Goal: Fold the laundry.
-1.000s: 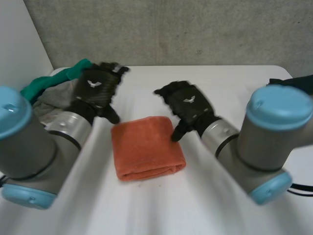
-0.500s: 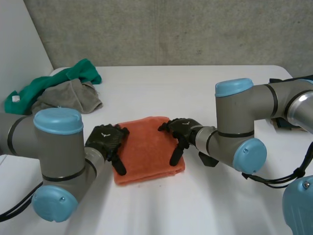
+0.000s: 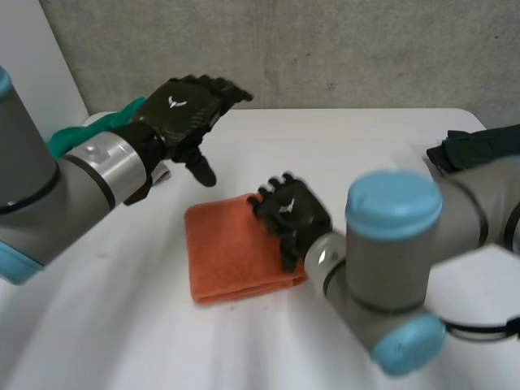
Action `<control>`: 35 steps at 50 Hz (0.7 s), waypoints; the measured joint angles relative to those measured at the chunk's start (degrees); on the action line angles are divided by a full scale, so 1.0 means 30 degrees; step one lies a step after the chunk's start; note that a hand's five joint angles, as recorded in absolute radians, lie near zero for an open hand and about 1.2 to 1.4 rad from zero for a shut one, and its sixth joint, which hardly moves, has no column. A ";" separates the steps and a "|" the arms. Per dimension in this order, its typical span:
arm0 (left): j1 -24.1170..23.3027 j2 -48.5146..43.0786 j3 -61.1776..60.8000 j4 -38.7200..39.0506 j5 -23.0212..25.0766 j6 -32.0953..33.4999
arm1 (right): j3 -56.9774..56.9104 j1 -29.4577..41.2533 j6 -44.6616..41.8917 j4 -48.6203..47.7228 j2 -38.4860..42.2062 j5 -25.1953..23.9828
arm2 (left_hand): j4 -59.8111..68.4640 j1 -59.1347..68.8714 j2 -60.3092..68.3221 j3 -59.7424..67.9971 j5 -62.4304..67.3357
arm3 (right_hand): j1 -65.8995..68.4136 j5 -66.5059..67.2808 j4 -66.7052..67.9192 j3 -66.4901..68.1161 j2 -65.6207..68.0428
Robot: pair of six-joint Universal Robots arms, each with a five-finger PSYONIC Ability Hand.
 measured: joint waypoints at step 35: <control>0.0310 0.0008 -0.0224 -0.0852 0.6699 -0.1630 | -0.0428 0.1140 -0.0988 -0.6560 0.4689 -0.0384 | 0.0000 0.0000 0.0000 0.0000 0.0000 | 1.4678 1.6138 1.7624 1.7542 1.7365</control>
